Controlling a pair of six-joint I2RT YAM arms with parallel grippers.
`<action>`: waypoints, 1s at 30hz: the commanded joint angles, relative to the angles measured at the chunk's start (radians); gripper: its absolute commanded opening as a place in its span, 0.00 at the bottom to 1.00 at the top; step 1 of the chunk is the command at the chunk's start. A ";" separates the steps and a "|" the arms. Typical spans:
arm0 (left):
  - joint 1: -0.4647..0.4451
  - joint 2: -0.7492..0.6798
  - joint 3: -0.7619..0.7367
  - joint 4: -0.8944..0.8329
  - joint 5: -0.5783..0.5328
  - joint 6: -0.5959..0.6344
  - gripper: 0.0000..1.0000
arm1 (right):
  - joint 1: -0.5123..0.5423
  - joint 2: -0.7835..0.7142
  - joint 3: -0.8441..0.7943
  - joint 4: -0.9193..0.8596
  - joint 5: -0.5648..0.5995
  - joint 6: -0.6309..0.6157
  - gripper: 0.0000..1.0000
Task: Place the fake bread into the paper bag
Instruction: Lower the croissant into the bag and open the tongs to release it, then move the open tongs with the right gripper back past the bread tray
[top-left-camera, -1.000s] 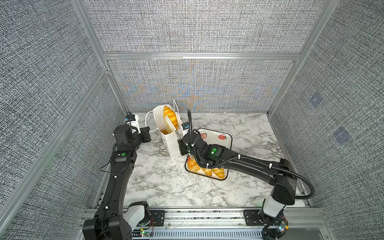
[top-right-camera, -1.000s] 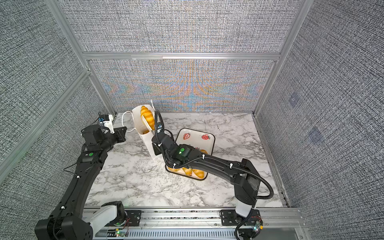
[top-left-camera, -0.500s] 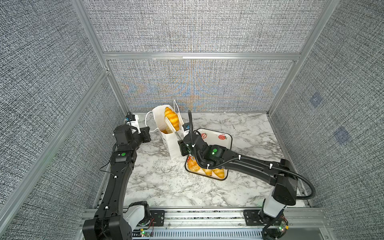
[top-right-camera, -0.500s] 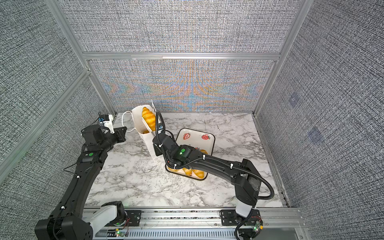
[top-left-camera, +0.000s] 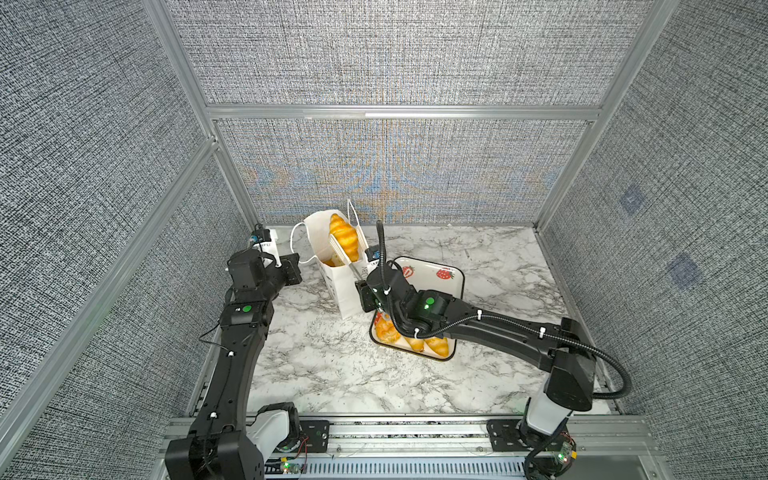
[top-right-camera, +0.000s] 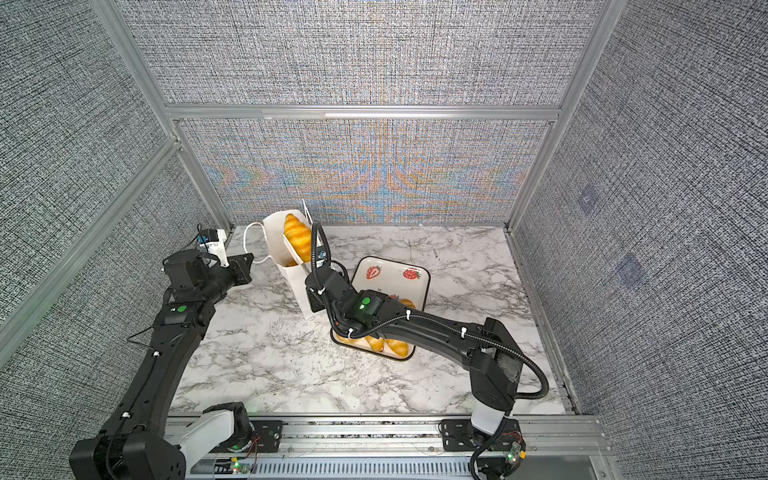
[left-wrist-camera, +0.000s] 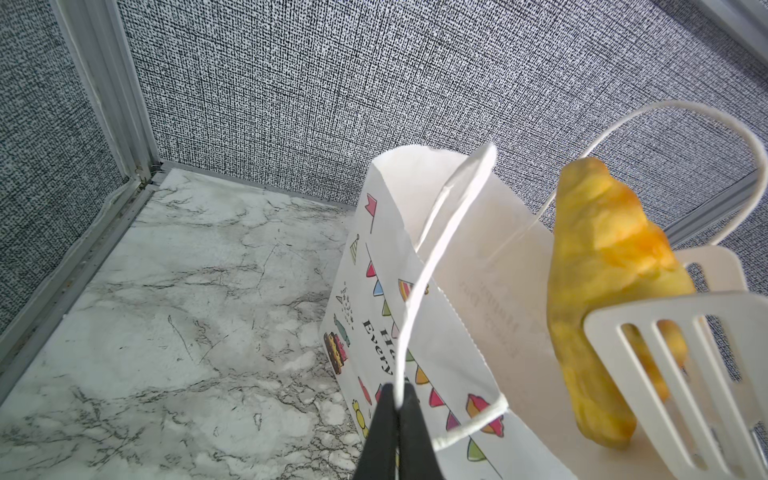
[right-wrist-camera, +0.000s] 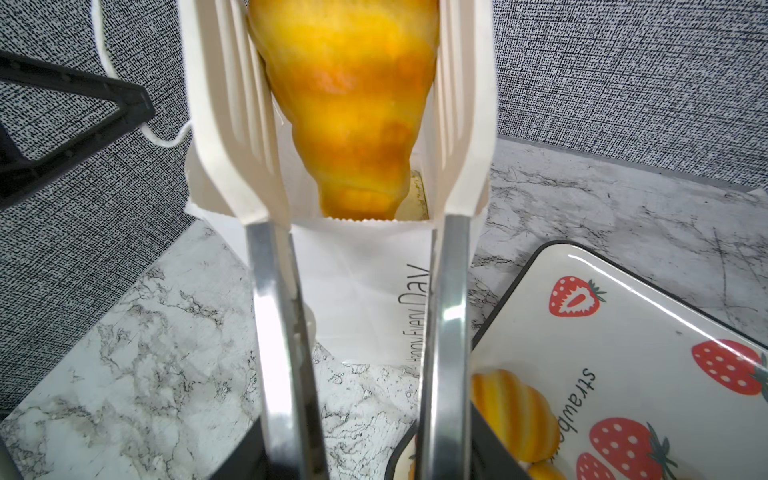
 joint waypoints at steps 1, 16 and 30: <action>0.001 0.000 -0.001 0.018 0.008 0.000 0.00 | 0.001 -0.010 -0.004 0.050 0.011 0.010 0.51; 0.002 0.000 -0.001 0.018 0.007 0.000 0.00 | 0.001 -0.012 -0.003 0.051 0.004 0.007 0.56; -0.002 0.009 0.005 0.016 0.015 -0.003 0.00 | 0.010 -0.058 -0.010 0.054 0.013 -0.008 0.53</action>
